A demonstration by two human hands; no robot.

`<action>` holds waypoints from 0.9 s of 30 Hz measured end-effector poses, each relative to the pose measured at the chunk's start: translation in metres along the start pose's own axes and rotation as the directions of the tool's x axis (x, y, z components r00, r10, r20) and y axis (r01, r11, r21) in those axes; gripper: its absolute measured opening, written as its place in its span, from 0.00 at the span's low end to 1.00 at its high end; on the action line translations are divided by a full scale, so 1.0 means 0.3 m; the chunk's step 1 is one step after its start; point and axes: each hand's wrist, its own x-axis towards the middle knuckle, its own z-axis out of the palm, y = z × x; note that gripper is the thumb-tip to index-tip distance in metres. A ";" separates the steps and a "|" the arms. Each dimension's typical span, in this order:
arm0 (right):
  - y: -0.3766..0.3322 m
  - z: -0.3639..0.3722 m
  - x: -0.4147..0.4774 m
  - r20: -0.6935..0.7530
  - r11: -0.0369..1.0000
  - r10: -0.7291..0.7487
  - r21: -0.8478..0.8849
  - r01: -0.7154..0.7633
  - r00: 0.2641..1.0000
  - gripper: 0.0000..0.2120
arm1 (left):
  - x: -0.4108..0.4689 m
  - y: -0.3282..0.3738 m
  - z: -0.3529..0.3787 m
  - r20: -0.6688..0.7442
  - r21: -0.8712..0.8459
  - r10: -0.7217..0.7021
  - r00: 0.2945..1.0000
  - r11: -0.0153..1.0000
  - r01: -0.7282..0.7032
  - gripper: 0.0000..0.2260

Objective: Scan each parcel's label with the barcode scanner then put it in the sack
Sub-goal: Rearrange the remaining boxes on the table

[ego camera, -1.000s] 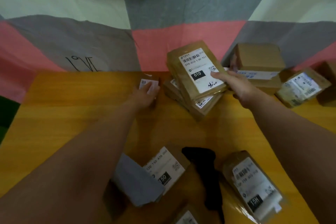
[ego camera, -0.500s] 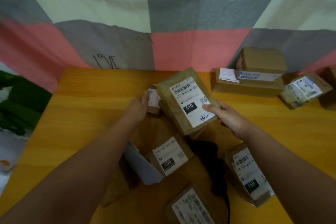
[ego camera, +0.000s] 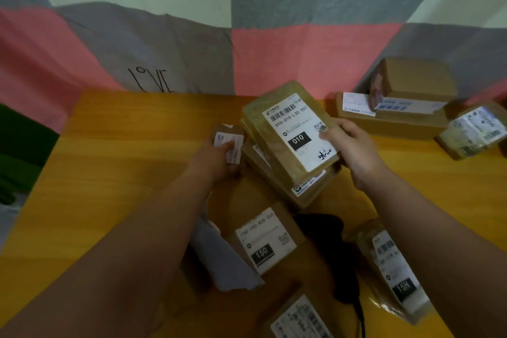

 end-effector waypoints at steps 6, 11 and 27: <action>-0.018 0.037 -0.090 0.096 0.997 0.015 -0.072 -0.008 0.995 0.15 | -0.237 -0.046 -0.002 0.087 0.092 0.011 0.996 0.996 -0.019 0.18; -0.032 0.058 -0.172 0.256 0.983 0.030 -0.184 0.018 0.966 0.17 | -0.352 -0.029 -0.155 -0.472 -0.384 -0.175 0.864 0.923 -0.022 0.17; -0.061 -0.649 0.078 -0.315 0.971 -0.059 -0.239 -0.019 0.947 0.31 | -0.061 0.928 -0.285 -0.171 -0.569 0.184 0.968 0.784 -0.249 0.33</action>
